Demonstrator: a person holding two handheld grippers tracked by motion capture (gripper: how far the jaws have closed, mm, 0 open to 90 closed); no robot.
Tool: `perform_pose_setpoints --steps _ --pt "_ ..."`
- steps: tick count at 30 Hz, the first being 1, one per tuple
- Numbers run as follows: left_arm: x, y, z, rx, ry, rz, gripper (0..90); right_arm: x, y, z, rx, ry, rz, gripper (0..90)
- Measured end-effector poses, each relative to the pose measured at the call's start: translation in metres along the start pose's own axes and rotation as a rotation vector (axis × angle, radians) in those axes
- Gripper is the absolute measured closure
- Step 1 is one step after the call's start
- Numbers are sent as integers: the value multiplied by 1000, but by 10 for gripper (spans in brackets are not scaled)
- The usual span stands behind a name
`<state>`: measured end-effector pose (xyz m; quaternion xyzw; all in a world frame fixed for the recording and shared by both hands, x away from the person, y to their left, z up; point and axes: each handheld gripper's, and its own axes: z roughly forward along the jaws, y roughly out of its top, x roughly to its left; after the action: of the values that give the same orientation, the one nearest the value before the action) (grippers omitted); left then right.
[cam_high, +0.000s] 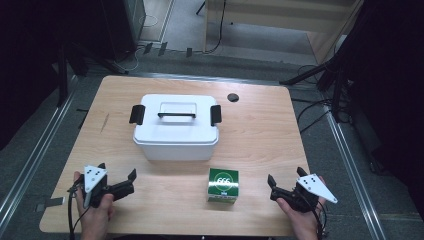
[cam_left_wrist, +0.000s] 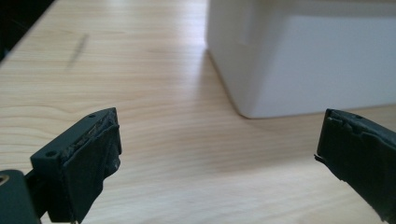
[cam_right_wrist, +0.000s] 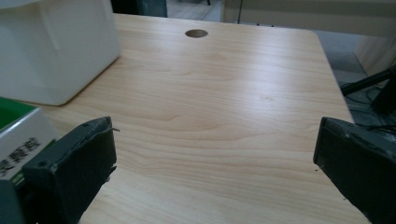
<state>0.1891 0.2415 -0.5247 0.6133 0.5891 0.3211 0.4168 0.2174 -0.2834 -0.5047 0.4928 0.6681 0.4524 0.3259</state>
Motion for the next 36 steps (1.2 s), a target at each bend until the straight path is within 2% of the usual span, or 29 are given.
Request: perform_pose_setpoints --steps 1,2,4,5,7,9,10,11,13,15,19,20,22,23,25,27,28,30,31,32,33,34,36 --pt "12 0 1 -10 17 -22 5 -3 2 1 0 -7 -2 0" --pt "12 0 1 -10 17 -22 4 -5 3 2 0 -16 -6 0" --pt "27 -2 3 -1 68 -23 5 -10 8 5 0 -15 -5 0" --pt "27 -2 3 -1 68 -23 5 -10 8 5 0 -15 -5 0" --pt "42 -3 5 0 99 -25 5 -15 19 10 24 7 -50 1" --pt "50 -3 7 4 119 -28 5 -17 31 14 40 29 -86 8" --pt "50 -3 7 4 119 -28 5 -17 31 14 40 29 -86 8" --pt "56 -3 8 9 136 -23 5 -18 45 18 61 42 -139 15" --pt "61 -4 9 11 158 -23 5 -19 55 22 75 48 -183 15" --pt "63 -4 11 6 169 -31 5 -19 65 29 91 48 -210 15" --pt "63 -5 14 15 183 -26 5 -17 77 39 111 57 -220 15" --pt "62 -4 16 17 187 -21 5 -13 86 45 131 73 -250 15" --pt "62 -4 18 19 185 -22 5 -11 89 48 139 83 -264 15" --pt "61 -5 21 29 179 -21 5 -6 99 54 169 120 -313 32" --pt "60 -6 24 40 174 -12 5 -2 107 59 187 143 -346 38" --pt "59 -6 25 43 177 -5 5 0 111 62 199 146 -357 41" --pt "58 -7 25 40 179 0 5 5 122 67 211 163 -386 44" --pt "58 -7 26 39 175 3 5 8 130 71 213 181 -411 53" --pt "58 -7 26 39 175 3 5 8 130 71 213 181 -411 53" --pt "58 -7 26 41 174 2 5 11 138 78 225 206 -441 61" --pt "58 -7 26 41 174 2 5 11 138 78 225 206 -441 61" --pt "59 -7 27 42 175 1 5 12 145 83 246 234 -463 70" --pt "59 -7 27 42 174 2 5 13 148 86 253 243 -473 70"
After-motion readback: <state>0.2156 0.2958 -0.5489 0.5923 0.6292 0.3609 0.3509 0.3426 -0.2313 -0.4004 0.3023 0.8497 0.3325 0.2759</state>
